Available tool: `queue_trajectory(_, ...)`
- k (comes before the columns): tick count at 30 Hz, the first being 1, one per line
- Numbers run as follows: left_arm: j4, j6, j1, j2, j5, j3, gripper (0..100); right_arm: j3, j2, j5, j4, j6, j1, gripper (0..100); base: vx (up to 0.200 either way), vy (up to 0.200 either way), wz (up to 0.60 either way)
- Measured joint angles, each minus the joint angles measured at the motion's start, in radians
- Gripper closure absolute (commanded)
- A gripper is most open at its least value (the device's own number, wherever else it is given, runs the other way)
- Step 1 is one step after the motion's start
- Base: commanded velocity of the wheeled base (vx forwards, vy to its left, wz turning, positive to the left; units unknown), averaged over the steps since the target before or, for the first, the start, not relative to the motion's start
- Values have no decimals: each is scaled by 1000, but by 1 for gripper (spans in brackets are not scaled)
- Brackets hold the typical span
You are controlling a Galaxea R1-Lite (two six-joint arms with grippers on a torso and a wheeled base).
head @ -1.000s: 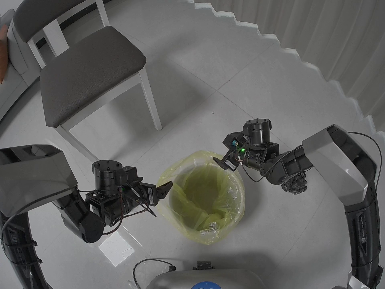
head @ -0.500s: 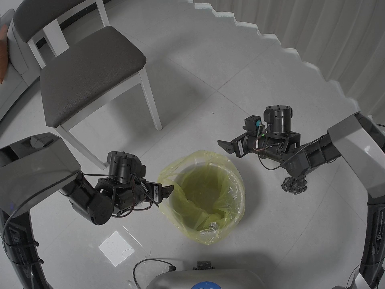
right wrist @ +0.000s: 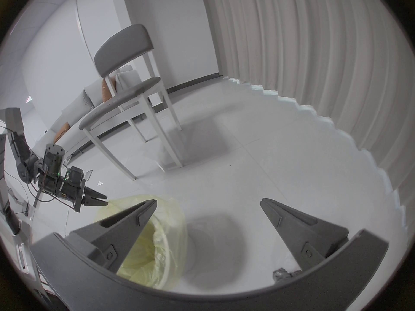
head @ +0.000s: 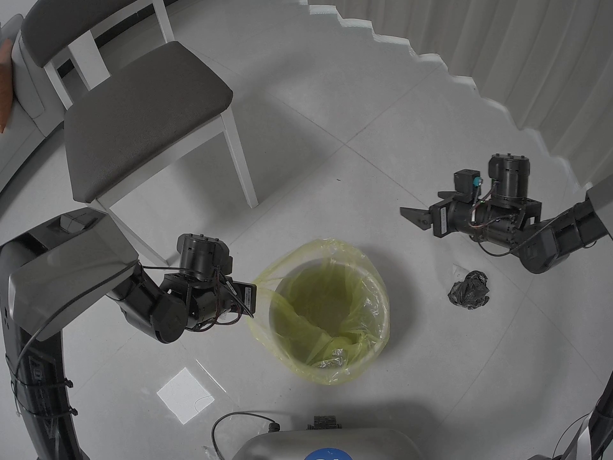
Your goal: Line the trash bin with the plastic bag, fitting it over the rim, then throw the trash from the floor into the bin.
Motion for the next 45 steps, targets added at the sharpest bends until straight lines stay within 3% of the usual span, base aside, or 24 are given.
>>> queue_trajectory(22,-95,-53,-17,154,-20,-33,100,108,-54,31,-46,-4,-93,0,0,0,0)
queue_trajectory(32,-127,-106,-20,163,-85,-44,100,117,-50,40,-36,-2,-133,0,0,0,0)
queue_trajectory(33,-136,-106,-20,161,-87,-35,0,117,-49,42,-33,-2,-138,0,0,0,0)
queue_trajectory(45,-251,-106,10,99,-149,112,0,111,-15,44,21,-9,-194,0,0,0,0)
